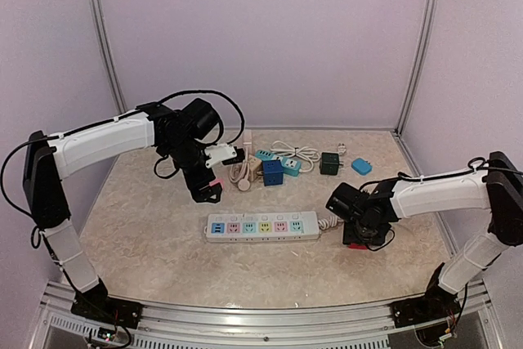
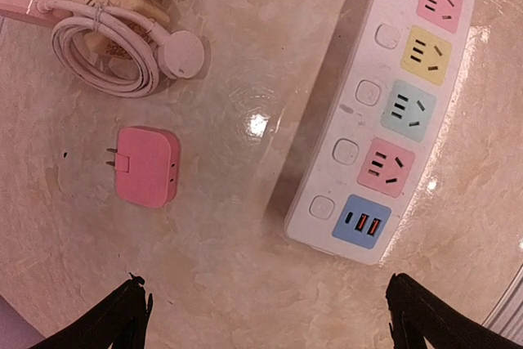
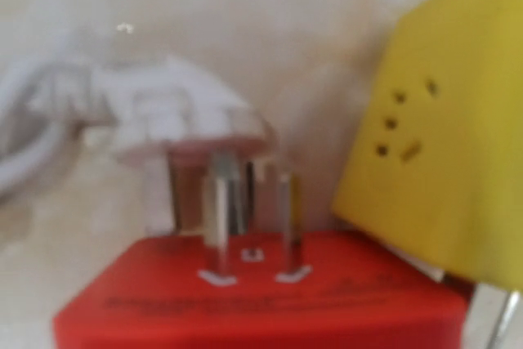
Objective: Insert the plug
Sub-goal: Pick up the plug from the center of the board.
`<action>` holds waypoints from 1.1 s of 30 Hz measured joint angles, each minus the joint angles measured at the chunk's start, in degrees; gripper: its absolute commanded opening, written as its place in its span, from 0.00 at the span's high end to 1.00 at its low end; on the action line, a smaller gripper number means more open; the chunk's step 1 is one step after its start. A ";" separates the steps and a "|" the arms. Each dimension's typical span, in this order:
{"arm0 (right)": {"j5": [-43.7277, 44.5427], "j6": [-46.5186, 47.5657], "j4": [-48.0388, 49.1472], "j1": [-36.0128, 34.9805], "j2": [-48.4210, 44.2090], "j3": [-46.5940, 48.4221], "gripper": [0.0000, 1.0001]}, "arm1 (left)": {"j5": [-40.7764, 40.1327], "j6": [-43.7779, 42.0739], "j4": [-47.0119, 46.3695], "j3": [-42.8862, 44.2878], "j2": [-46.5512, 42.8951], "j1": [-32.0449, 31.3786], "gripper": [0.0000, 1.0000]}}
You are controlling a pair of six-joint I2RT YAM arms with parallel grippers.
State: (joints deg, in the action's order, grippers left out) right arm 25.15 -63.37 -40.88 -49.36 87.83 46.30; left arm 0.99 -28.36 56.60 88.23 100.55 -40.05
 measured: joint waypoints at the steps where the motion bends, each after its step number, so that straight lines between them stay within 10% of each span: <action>1: 0.17 0.35 0.46 0.02 -0.02 0.15 0.88 | -0.02 0.00 0.00 0.00 -0.11 0.00 0.01; 2: 0.22 0.72 0.66 0.04 -0.02 0.26 1.00 | -0.02 0.00 0.00 0.00 -0.24 0.00 0.01; 12: 1.51 22.25 2.19 -3.93 -13.09 3.32 1.00 | 4.22 0.59 3.65 4.61 -3.91 3.06 0.01; 19: -8.76 51.91 24.98 -6.84 -31.80 -0.02 1.00 | 7.39 0.66 8.24 14.84 -9.86 4.59 0.01; 33: -37.59 78.60 37.40 -8.44 -17.70 15.93 1.00 | 4.44 -13.40 16.72 17.44 -23.08 -13.16 0.01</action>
State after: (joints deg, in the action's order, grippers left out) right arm -12.45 15.22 -3.49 -57.80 70.13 62.24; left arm 5.43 -41.76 73.32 105.67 77.47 -53.21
